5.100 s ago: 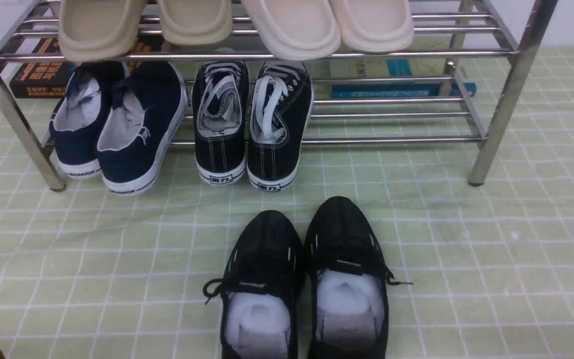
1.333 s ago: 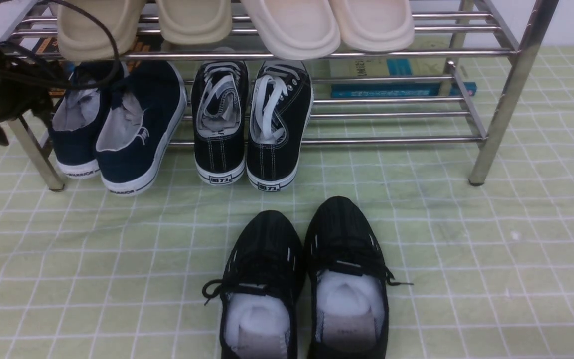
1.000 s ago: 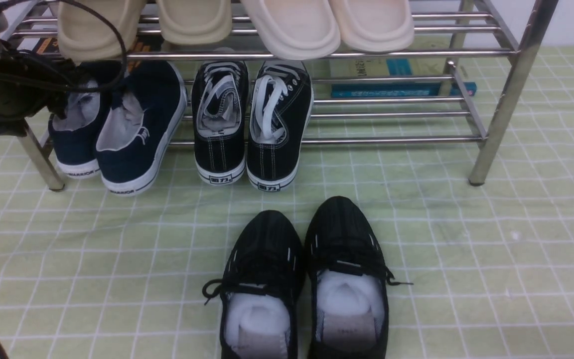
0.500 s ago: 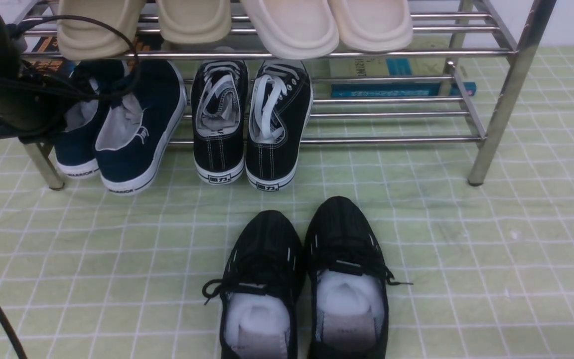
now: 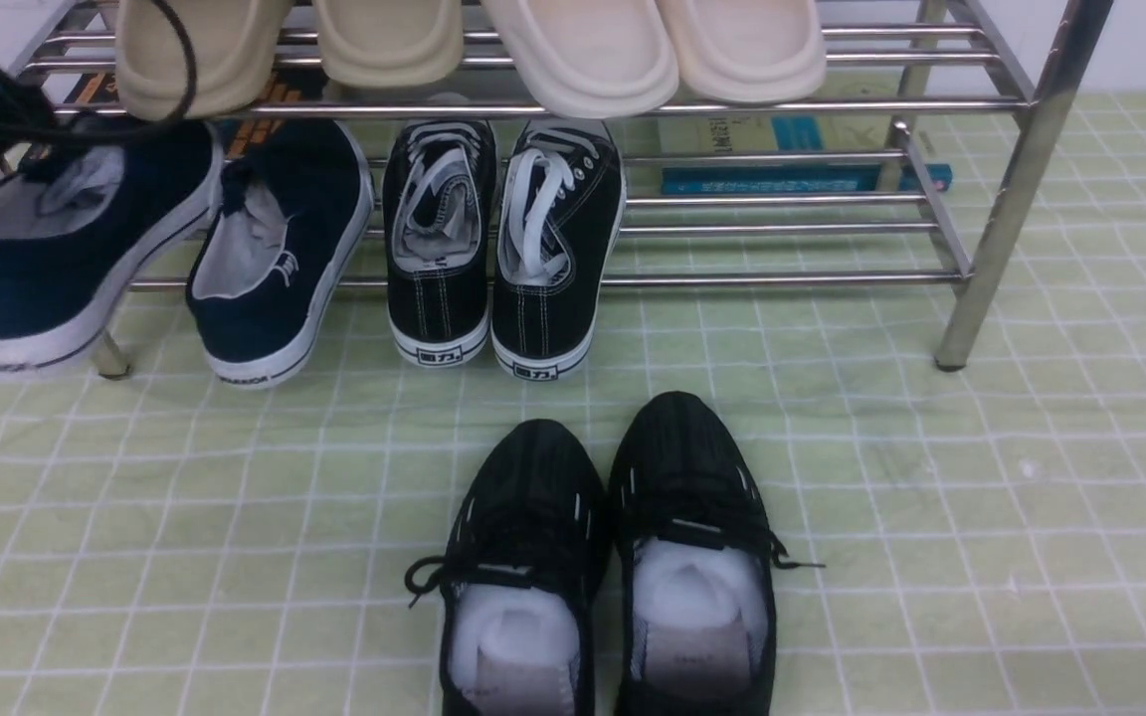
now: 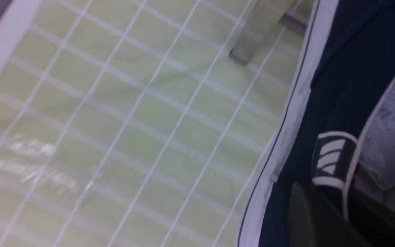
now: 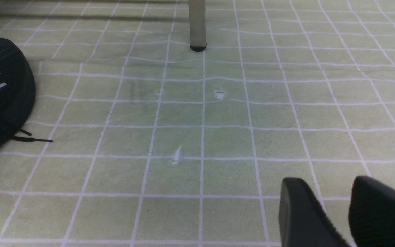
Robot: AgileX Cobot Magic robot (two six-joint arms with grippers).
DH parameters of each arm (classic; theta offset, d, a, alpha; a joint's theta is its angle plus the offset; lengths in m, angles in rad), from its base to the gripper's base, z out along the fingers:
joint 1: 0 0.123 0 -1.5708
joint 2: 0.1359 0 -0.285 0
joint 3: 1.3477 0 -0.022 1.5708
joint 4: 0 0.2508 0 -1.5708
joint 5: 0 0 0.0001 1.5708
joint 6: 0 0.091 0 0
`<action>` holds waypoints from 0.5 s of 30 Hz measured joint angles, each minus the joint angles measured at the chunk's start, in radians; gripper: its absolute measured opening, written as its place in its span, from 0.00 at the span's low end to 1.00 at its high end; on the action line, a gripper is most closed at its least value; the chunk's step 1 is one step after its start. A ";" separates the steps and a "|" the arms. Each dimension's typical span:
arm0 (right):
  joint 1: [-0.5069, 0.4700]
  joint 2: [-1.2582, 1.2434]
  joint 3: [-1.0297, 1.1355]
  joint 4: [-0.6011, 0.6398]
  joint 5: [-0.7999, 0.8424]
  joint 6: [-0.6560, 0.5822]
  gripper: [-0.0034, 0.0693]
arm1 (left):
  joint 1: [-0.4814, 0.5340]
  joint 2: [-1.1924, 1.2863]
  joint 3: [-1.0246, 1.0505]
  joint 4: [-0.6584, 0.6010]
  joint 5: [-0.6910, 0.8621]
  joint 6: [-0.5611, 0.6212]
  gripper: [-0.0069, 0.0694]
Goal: Take the shoes off the shelf with your hand from the green coffee tablecloth.
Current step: 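Set the held shoe down on the floor in front of the rack with the left gripper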
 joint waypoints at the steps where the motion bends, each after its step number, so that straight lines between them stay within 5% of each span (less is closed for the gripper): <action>1: 0.000 0.000 0.000 0.000 0.000 0.000 0.38 | 0.000 -0.038 0.000 0.012 0.049 0.013 0.15; 8: 0.000 0.000 0.000 0.000 0.000 0.000 0.38 | 0.000 -0.273 0.130 0.085 0.117 0.016 0.15; 15: 0.000 0.000 0.000 0.000 0.000 0.000 0.38 | 0.000 -0.486 0.509 -0.050 0.098 0.026 0.15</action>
